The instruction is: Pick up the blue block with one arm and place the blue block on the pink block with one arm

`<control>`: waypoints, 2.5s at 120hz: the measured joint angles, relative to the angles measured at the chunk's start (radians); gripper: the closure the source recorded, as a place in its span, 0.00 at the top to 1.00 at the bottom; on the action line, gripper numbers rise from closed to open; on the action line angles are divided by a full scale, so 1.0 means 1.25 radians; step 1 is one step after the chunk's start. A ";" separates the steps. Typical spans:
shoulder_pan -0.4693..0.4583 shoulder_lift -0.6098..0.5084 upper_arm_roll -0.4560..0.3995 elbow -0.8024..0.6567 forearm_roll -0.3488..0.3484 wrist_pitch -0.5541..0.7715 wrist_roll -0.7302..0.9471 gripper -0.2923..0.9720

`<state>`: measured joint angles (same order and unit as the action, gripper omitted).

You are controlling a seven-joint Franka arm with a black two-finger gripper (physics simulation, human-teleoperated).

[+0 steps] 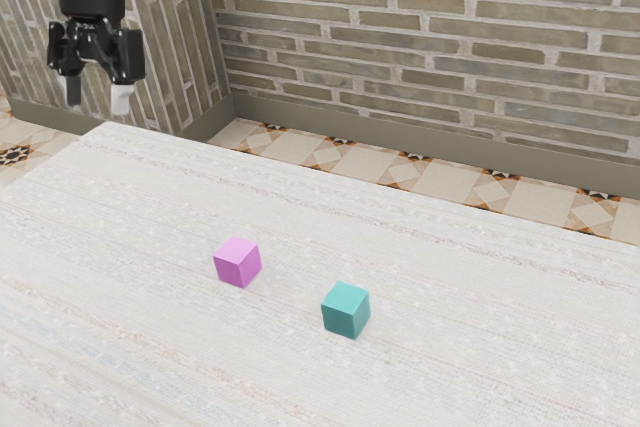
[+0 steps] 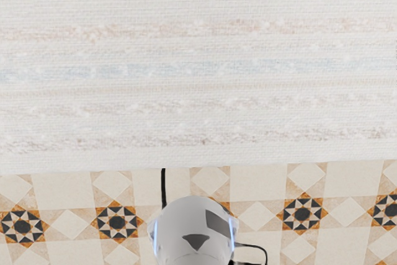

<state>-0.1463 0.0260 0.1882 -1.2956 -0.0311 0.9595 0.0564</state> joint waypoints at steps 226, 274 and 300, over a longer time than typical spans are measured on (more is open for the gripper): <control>-0.160 0.385 -0.122 -0.420 -0.074 1.090 -0.053 0.75; -0.175 0.350 -0.122 -0.477 -0.088 1.104 -0.060 0.71; -0.174 0.350 -0.121 -0.477 -0.091 1.110 -0.077 0.61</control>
<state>-0.3636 0.4640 0.0368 -1.8917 -0.1447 2.3474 -0.0396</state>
